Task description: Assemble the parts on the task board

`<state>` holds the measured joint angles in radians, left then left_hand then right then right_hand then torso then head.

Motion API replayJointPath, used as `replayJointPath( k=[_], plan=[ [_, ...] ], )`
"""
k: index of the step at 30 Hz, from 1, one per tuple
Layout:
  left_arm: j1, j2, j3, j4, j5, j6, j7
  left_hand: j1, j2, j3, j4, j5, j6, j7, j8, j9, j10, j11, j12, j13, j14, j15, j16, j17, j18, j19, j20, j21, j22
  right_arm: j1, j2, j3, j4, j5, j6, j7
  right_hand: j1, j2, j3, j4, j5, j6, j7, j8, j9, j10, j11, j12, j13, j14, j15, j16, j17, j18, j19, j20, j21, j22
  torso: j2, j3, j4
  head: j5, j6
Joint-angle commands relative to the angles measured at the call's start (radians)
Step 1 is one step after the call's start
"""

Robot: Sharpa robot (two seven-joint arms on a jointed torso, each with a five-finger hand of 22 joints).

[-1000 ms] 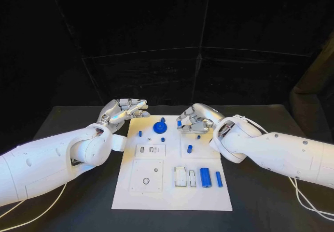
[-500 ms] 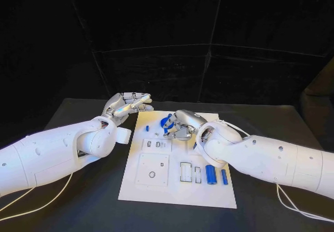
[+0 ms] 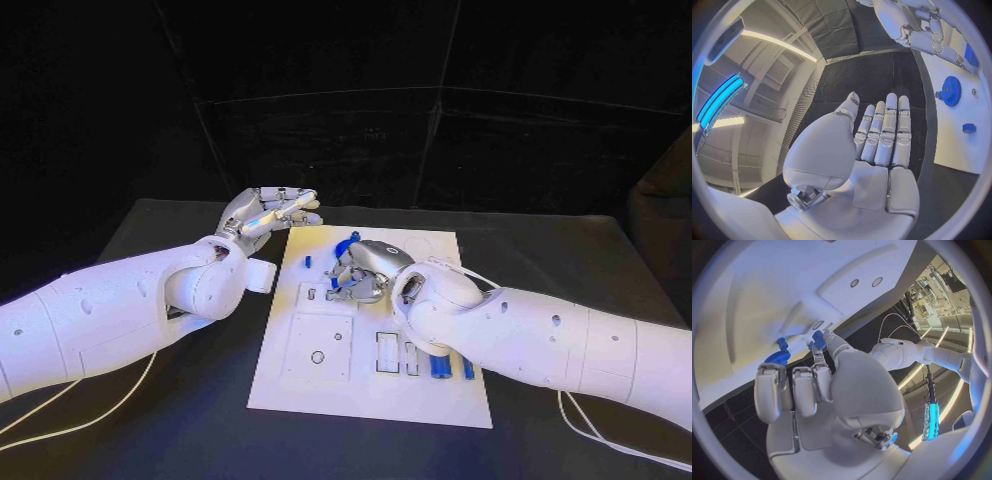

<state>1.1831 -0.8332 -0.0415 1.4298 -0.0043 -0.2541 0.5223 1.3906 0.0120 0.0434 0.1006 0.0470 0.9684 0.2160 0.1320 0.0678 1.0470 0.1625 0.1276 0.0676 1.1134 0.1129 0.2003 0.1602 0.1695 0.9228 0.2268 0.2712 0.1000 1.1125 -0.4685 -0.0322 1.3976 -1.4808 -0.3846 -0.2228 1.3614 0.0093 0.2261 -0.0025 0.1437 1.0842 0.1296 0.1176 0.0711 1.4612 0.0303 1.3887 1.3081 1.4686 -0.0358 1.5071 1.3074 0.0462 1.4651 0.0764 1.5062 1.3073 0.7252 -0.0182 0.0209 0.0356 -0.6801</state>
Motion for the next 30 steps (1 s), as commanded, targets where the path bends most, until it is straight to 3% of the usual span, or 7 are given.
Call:
replayJointPath(
  k=[1,30],
  plan=[
    [0.002,0.002,0.001,0.0,0.005,0.011,0.011,0.0,0.008,0.001,-0.006,0.001,0.005,0.001,-0.005,-0.001,0.008,0.0,-0.004,-0.001,0.006,0.003,-0.005,0.001,0.015,0.008,0.002,-0.005,-0.001,-0.001,0.006,0.0,-0.005,-0.046,0.027,-0.015,-0.006,0.003,0.005,0.001,0.005,0.021,-0.016,0.001,0.001,-0.005,0.001,-0.004,0.107,0.07,-0.002,-0.002,0.102,-0.008,0.0,-0.003,0.004,0.096,0.0,0.0005,-0.0003,0.0,-0.003],
    [0.002,0.003,0.001,-0.004,0.005,0.014,0.01,-0.001,0.009,0.001,-0.007,0.001,0.007,0.0,-0.005,-0.001,0.011,-0.001,-0.005,-0.001,0.008,0.002,-0.007,0.002,0.015,0.009,0.002,-0.005,-0.002,-0.01,0.003,-0.001,-0.01,-0.08,0.096,-0.035,-0.015,-0.007,0.007,-0.001,0.005,0.019,-0.014,-0.001,0.001,-0.006,0.002,-0.007,0.105,0.07,-0.002,-0.004,0.1,-0.008,0.0,-0.002,0.003,0.094,0.001,0.0013,-0.0006,0.0,-0.01]
  ],
)
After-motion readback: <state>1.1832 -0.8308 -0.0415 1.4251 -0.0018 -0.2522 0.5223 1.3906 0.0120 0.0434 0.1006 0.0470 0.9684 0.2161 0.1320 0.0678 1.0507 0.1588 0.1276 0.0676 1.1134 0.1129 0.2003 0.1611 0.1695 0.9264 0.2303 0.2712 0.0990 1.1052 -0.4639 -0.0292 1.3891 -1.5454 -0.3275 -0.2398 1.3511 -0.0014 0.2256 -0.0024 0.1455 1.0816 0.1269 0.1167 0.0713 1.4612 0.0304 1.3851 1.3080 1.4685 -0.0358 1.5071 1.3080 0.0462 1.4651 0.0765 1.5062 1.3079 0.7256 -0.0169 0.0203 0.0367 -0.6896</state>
